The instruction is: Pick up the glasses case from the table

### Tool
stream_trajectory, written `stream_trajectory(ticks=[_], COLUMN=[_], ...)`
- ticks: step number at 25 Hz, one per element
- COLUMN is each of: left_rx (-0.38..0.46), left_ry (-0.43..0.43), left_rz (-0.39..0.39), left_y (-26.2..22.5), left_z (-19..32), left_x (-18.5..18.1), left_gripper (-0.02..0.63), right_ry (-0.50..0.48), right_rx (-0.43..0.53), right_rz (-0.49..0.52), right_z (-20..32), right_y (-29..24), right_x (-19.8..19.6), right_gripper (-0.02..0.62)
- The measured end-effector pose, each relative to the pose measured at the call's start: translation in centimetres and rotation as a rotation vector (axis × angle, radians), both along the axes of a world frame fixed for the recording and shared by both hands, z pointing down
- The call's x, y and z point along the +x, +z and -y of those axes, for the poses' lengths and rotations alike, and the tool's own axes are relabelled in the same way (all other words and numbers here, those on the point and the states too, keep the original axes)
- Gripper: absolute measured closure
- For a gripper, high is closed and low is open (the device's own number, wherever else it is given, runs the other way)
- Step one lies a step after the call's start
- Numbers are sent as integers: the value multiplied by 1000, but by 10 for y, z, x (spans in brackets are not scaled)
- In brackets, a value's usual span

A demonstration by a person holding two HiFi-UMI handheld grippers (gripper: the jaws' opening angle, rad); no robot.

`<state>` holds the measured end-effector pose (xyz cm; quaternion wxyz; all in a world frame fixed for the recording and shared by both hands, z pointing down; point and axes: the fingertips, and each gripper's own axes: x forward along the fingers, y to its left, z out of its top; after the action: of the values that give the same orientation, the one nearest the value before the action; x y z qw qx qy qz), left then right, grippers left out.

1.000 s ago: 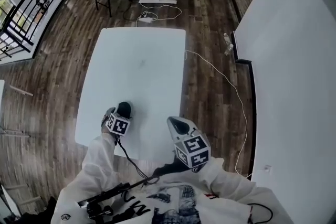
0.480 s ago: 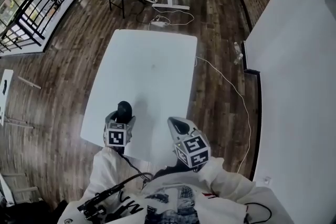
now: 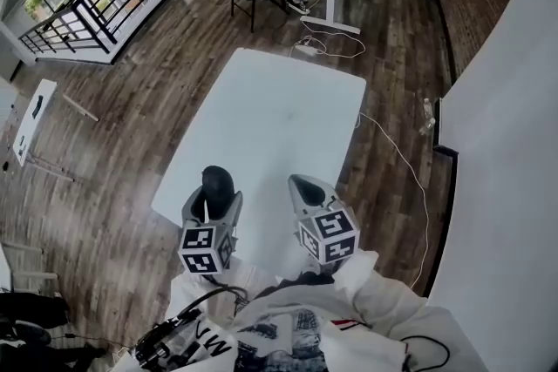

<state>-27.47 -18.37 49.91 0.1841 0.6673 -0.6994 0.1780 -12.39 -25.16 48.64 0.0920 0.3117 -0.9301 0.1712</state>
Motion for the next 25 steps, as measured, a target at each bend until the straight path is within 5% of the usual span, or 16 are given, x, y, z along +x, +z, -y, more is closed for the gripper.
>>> stream_trajectory(ticks=[11, 25], left_rx=[73, 79], left_ry=[-74, -55], left_rz=[41, 49], left_y=[-25, -29], left_z=[-16, -14], left_x=[14, 25], left_gripper=[238, 238], right_ry=[-44, -53], right_rx=[71, 65], right_rz=[4, 5], right_z=[-12, -15], right_y=[-19, -20], right_x=[-1, 3], right_gripper=[606, 604])
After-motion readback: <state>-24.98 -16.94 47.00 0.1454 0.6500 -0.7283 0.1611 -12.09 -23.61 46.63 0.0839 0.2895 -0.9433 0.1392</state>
